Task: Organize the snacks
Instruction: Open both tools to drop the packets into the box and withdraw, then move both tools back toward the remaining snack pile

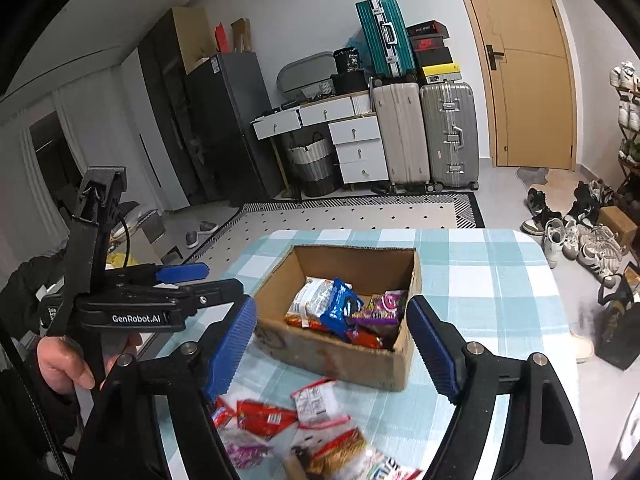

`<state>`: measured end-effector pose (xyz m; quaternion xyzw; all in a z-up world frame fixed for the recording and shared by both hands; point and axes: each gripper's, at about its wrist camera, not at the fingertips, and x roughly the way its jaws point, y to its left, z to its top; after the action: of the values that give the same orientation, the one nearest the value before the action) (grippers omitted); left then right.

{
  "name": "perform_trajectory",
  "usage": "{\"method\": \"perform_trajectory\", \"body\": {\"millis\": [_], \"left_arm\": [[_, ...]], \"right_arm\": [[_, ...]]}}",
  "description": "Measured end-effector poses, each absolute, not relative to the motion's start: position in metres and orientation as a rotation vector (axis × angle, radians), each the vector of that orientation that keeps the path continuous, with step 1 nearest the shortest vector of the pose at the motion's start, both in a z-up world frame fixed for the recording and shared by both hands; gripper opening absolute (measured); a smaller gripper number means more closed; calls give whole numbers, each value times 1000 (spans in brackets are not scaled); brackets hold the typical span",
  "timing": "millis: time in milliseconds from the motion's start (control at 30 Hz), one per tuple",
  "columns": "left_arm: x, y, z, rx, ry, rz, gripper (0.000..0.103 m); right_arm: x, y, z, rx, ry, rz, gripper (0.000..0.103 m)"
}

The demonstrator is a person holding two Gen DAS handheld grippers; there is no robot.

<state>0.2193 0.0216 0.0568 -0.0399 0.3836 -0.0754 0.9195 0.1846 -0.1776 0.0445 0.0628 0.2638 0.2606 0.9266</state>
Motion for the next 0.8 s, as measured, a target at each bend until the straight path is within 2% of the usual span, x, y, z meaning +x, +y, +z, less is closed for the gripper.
{"method": "perform_trajectory", "body": {"millis": [100, 433, 800], "left_arm": [[197, 20, 63, -73, 766, -138, 82], [143, 20, 69, -105, 729, -110, 85], [85, 31, 37, -148, 712, -70, 95]], "right_arm": [[166, -181, 45, 139, 533, 535, 84], [116, -190, 51, 133, 503, 521, 87], [71, -196, 36, 150, 502, 505, 90]]}}
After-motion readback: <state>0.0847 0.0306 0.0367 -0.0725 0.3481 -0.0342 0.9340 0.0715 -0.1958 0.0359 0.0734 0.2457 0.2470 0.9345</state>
